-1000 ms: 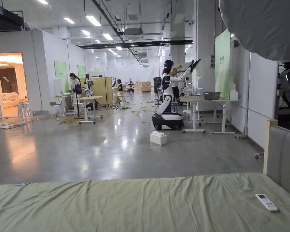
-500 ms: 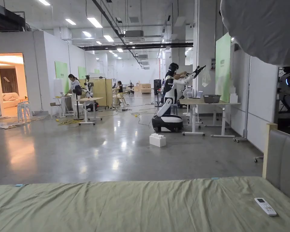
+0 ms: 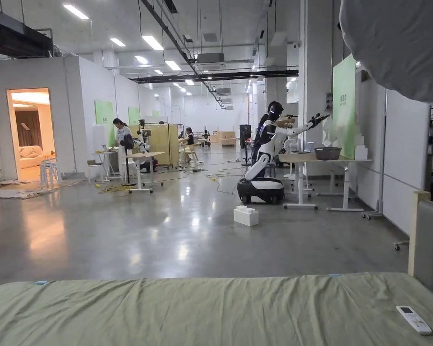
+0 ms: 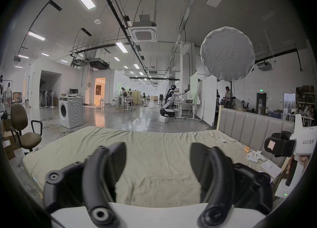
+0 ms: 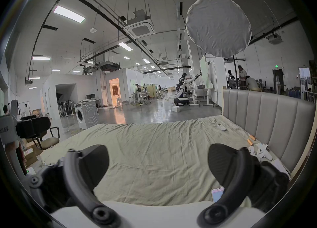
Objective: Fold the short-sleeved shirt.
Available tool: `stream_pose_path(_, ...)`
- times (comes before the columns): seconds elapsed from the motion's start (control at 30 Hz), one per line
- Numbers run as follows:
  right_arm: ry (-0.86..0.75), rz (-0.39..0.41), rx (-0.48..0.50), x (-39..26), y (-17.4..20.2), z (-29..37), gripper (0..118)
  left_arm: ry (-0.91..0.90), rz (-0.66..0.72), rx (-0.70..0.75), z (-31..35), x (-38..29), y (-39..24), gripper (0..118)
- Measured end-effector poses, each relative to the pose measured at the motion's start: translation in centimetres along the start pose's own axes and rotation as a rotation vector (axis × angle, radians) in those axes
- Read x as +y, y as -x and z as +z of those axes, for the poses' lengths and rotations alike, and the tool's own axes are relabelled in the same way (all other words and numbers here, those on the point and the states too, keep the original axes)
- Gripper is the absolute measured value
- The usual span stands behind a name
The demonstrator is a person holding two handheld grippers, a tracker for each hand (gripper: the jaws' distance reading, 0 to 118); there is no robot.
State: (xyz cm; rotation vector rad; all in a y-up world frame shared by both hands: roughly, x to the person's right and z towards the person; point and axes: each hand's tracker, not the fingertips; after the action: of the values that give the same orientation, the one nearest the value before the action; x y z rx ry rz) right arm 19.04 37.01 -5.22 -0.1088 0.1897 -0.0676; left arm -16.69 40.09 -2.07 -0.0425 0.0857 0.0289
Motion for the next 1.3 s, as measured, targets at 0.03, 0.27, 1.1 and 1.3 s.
stream_pose_path(0.03, 0.001, 0.007, -0.005, -0.04, 0.05, -0.03, 118, 0.005, 0.004, -0.003, -0.1, 0.12, 0.03, 96)
stream_pose_path(0.27, -0.011, 0.001, -0.006, -0.22, 0.11, 0.06, 118, -0.017, -0.043, 0.006, 0.46, 0.02, -0.46, 118)
stream_pose_path(1.1, -0.019, 0.053, -0.001, -0.02, 0.9, 0.03, 118, -0.002, -0.046, 0.03, 0.3, -0.4, -0.17, 118)
stream_pose_path(1.3, -0.018, 0.057, -0.001, -0.01, 0.93, 0.15, 118, -0.004, -0.057, 0.029, 0.3, -0.42, 0.01, 118)
